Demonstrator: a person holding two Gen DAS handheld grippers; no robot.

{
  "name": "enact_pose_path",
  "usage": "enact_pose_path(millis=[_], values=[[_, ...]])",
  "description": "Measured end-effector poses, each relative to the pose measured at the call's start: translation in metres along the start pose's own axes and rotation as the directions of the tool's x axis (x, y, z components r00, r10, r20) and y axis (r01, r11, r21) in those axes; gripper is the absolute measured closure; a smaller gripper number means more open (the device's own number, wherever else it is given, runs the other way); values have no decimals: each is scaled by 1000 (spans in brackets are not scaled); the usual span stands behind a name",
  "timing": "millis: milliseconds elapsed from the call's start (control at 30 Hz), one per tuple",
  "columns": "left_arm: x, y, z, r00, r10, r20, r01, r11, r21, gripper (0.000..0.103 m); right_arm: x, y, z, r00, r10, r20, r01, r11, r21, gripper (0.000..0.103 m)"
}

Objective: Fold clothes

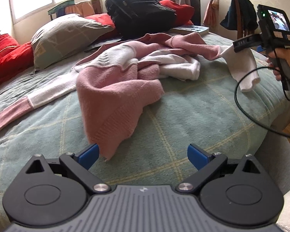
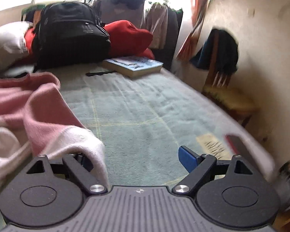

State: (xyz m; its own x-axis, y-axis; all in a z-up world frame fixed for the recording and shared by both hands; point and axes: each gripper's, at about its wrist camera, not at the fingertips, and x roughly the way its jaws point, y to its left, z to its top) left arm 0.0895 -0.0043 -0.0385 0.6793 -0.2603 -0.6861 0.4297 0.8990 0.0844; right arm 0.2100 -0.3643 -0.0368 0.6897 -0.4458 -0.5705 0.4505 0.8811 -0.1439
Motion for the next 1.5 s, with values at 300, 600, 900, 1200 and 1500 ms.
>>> enact_pose_path(millis=[300, 600, 900, 1200, 1500], values=[[10, -22, 12, 1000, -13, -23, 14, 999, 48, 5, 33, -57, 25, 993, 120, -12, -118, 987, 110, 14], [28, -45, 28, 998, 11, -68, -5, 996, 89, 5, 82, -113, 77, 1000, -8, 25, 5, 994, 110, 15], [54, -68, 48, 994, 30, -105, -17, 993, 118, 5, 139, -175, 111, 995, -94, -22, 97, 975, 201, 15], [74, -92, 66, 993, 17, -115, 5, 983, 186, 5, 82, -163, 78, 812, 579, -68, -539, 789, 295, 1], [78, -108, 64, 991, -29, -130, 56, 977, 208, 5, 109, -112, 31, 648, 747, -146, -682, 655, 325, 0]])
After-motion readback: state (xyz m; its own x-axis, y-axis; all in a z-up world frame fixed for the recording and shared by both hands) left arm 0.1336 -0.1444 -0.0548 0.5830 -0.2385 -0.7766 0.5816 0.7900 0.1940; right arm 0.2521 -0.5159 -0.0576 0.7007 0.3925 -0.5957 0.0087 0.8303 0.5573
